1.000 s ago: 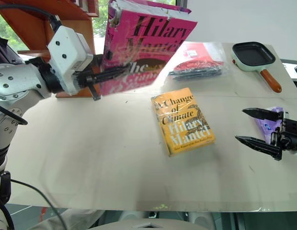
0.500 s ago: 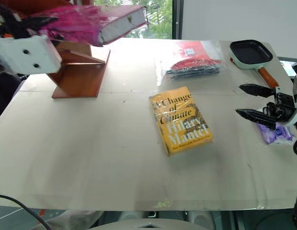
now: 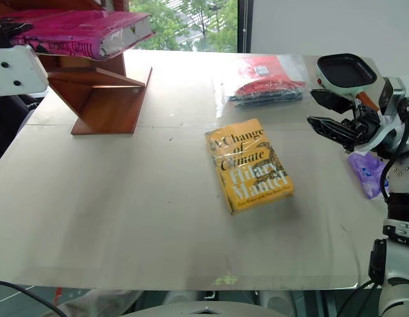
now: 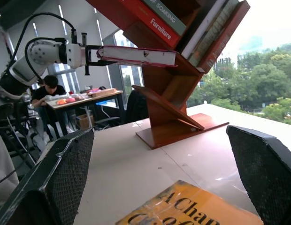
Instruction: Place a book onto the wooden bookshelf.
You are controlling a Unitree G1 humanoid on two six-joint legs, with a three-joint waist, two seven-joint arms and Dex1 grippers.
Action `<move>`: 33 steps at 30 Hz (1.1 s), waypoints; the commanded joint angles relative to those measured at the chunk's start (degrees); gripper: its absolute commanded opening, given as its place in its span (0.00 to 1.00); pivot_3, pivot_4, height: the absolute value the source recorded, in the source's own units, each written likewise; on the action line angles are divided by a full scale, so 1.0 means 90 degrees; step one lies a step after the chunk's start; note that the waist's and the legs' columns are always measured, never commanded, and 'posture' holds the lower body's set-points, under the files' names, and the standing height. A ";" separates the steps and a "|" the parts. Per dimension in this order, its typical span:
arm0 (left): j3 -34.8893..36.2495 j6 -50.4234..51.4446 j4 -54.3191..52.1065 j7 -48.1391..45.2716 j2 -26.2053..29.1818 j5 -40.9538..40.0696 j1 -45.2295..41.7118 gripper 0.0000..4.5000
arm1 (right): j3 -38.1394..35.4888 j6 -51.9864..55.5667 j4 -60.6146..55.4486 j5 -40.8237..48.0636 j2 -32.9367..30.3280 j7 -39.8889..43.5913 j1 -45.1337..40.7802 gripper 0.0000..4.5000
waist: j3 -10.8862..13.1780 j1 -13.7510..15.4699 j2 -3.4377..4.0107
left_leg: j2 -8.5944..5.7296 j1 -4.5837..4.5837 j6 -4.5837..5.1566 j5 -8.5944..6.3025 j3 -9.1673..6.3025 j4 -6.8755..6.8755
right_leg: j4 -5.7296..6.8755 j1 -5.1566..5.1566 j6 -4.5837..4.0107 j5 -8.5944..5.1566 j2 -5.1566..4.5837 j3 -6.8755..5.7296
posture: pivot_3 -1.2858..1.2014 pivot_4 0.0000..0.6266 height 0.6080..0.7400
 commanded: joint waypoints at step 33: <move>-0.3205 -0.0473 0.4161 -0.1573 -0.0802 0.1664 -0.4281 0.14 | -0.0420 -0.0222 -0.1295 0.0063 0.0135 -0.1296 0.0565 1.00 | -0.0008 -0.0190 -0.0027 | 0.0001 0.0004 0.0003 0.0000 0.0061 0.0022 | 0.0050 -0.0037 0.0002 0.0000 0.0009 0.0038 | 0.52 0.24 1.00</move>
